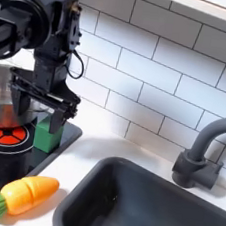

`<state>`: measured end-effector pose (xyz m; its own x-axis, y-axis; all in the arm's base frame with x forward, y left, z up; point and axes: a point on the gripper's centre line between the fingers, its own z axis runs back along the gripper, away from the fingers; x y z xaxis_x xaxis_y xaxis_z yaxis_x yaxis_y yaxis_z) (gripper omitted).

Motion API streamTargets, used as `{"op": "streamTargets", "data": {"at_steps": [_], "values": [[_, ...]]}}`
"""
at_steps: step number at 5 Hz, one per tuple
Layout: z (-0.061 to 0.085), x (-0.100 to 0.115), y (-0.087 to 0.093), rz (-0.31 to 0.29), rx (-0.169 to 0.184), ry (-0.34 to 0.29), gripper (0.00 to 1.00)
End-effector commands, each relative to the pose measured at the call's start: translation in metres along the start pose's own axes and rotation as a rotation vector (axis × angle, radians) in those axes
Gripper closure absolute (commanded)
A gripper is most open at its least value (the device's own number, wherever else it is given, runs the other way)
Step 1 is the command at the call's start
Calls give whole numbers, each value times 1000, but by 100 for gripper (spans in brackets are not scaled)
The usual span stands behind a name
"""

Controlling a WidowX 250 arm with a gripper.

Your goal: Reach green block

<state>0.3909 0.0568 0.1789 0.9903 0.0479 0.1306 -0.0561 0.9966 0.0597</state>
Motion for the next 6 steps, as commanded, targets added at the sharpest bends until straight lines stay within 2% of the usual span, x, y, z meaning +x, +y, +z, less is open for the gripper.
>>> {"op": "streamTargets", "data": {"at_steps": [1,3,4,6], "values": [[-5,4,-12,-31,-17,2,0],[-15,5,-6,-7,-9,28,0],[-24,4,-9,-13,-14,54,0],[-32,4,-11,-15,-17,77,0]]}}
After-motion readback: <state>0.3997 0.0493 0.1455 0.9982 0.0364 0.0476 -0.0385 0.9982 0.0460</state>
